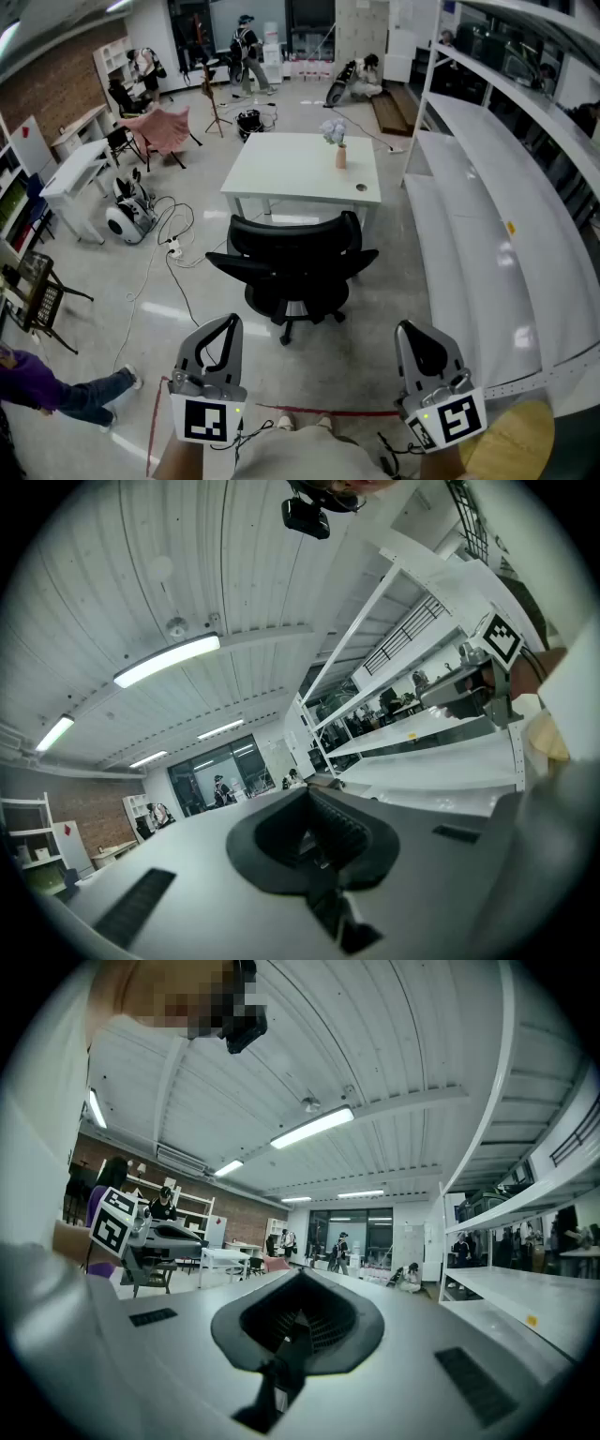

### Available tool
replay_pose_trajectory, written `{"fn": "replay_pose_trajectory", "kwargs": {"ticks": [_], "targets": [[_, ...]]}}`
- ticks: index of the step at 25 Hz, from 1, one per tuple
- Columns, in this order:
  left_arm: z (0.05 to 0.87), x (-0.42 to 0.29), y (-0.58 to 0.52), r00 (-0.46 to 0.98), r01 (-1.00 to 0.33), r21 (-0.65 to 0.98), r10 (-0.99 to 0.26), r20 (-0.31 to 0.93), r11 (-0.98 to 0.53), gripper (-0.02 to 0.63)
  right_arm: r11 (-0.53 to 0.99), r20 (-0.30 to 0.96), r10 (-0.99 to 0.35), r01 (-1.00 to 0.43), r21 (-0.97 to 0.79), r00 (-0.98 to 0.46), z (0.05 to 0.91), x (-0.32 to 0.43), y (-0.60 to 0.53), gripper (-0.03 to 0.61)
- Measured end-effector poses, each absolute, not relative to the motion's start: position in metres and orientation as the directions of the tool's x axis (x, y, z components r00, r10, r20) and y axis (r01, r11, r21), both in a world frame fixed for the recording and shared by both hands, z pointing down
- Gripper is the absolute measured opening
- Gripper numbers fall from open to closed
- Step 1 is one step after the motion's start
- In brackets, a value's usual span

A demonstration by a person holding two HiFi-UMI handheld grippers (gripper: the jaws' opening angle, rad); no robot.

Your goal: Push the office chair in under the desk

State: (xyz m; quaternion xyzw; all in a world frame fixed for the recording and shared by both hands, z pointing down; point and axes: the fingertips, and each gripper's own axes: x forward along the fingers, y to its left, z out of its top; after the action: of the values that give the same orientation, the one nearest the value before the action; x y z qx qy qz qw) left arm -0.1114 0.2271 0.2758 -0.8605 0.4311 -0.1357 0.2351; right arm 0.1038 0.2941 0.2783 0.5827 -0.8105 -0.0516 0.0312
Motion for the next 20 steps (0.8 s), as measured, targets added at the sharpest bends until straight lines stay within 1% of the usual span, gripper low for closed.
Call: {"fn": "replay_pose_trajectory", "kwargs": {"ticks": [4,7,10,16,18,20], "targets": [[0.274,-0.108,0.227,0.589,-0.684,-0.516,-0.807,0.026,-0.516,0.008,0.310,-0.023,-0.949,-0.945,0.101,-0.314,0.279,0.110,0.295,0.006],[0.278,-0.104,0.229,0.578,-0.696,-0.489,-0.814,0.054,-0.526,0.007,0.315,-0.009,-0.948,-0.943,0.108,-0.318,0.283,0.113,0.297,0.006],[0.281,-0.096,0.232,0.571,-0.695,-0.496,-0.819,0.058,-0.520,0.007,0.336,0.007,-0.941,-0.935,0.111,-0.337,0.288,0.118,0.299,0.006],[0.277,-0.074,0.250,0.630,-0.628,-0.574,-0.776,0.022,-0.526,0.008,0.366,0.050,-0.930,-0.923,0.117,-0.363,0.307,0.133,0.304,0.006],[0.279,-0.073,0.253,0.619,-0.642,-0.564,-0.785,0.019,-0.519,0.008,0.385,0.068,-0.923,-0.914,0.126,-0.379,0.313,0.134,0.305,0.006],[0.288,-0.078,0.250,0.583,-0.693,-0.497,-0.812,0.040,-0.522,0.008,0.399,0.082,-0.917,-0.907,0.137,-0.391,0.318,0.136,0.305,0.008]]}}
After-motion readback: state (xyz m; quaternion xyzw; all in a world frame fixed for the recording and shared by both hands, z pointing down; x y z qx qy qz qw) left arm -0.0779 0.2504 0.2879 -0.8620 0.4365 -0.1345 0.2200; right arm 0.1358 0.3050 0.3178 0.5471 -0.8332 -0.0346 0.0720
